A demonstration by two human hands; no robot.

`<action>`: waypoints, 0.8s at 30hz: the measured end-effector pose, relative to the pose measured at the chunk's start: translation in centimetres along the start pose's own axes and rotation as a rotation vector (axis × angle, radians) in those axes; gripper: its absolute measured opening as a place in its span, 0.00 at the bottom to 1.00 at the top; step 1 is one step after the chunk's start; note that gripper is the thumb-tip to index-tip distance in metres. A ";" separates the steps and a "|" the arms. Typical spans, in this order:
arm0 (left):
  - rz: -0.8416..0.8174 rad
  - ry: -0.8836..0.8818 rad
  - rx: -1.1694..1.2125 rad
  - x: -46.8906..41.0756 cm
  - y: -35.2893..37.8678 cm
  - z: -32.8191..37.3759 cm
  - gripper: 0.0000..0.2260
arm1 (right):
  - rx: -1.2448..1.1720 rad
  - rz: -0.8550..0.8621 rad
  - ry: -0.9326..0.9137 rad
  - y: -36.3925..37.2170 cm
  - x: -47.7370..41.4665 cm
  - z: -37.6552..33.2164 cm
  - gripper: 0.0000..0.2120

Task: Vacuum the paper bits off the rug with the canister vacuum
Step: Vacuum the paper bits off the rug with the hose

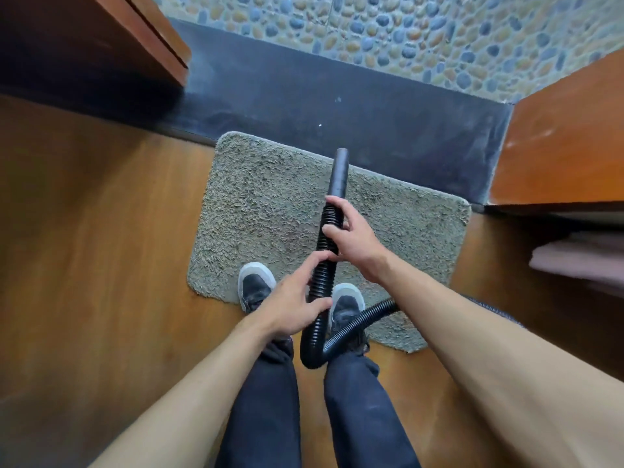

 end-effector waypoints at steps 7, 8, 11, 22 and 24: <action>-0.087 0.131 -0.263 -0.2 1.8 7.1 0.29 | 0.002 0.205 -0.226 -7.1 5.1 -4.5 0.25; -0.110 0.147 -0.299 -0.1 2.2 7.8 0.30 | 0.000 0.237 -0.244 -8.0 6.0 -4.7 0.25; -0.189 0.201 -0.387 0.4 3.4 9.8 0.32 | -0.009 0.300 -0.280 -10.1 8.4 -4.9 0.24; -0.508 0.339 -0.703 0.9 9.7 14.5 0.34 | -0.129 0.611 -0.289 -16.0 17.3 -1.5 0.25; -0.560 0.370 -0.765 0.9 11.4 14.6 0.35 | -0.135 0.693 -0.273 -16.9 18.8 0.1 0.25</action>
Point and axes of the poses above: each hand's wrist, its own x-axis away from the middle knuckle, its own y-axis out of the palm, z = x × y, the point moved 7 cm from there along -x, towards the middle knuckle, and after that the axes turned 3 degrees about x, right-handed, at the moved point
